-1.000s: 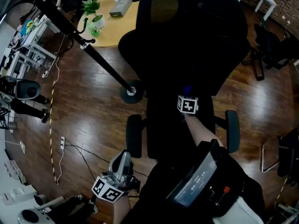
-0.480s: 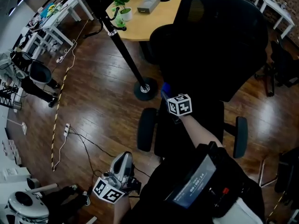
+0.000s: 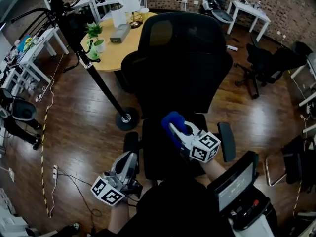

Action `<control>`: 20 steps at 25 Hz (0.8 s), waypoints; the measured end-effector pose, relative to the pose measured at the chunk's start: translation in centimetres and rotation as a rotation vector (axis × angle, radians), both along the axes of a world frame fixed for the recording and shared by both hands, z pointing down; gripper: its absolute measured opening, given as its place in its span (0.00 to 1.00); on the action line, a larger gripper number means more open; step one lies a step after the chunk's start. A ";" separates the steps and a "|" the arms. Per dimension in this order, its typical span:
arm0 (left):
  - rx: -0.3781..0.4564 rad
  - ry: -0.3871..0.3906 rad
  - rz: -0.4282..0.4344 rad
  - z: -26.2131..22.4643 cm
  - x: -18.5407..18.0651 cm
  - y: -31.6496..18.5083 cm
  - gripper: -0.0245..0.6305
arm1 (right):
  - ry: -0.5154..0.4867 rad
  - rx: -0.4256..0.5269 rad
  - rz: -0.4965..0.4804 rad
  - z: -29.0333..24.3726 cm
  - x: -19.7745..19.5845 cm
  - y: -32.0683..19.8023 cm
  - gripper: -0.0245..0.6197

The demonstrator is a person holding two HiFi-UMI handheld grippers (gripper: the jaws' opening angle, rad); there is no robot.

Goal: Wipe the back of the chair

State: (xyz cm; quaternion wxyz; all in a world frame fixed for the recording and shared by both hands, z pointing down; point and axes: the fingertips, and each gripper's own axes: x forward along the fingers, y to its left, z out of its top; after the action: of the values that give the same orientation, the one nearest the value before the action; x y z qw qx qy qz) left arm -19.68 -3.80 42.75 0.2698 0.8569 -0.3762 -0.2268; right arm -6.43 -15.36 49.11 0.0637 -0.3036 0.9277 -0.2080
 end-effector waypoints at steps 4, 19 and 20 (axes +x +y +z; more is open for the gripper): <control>0.059 0.036 0.134 -1.5 3.6 -2.1 0.05 | -0.055 0.082 0.118 -5.2 6.0 3.7 0.09; 0.075 0.100 0.344 -2.4 9.6 -1.2 0.05 | -0.087 0.181 0.314 -10.5 11.5 11.9 0.09; 0.072 0.103 0.333 -2.4 9.3 -1.2 0.05 | -0.089 0.184 0.310 -10.7 11.3 11.9 0.09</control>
State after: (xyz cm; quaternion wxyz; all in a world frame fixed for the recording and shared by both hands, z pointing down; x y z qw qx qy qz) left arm -10.37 -4.97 40.31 0.2916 0.9038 -0.2062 -0.2357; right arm 4.82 -3.43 38.45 0.1632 -0.4263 0.8811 -0.1233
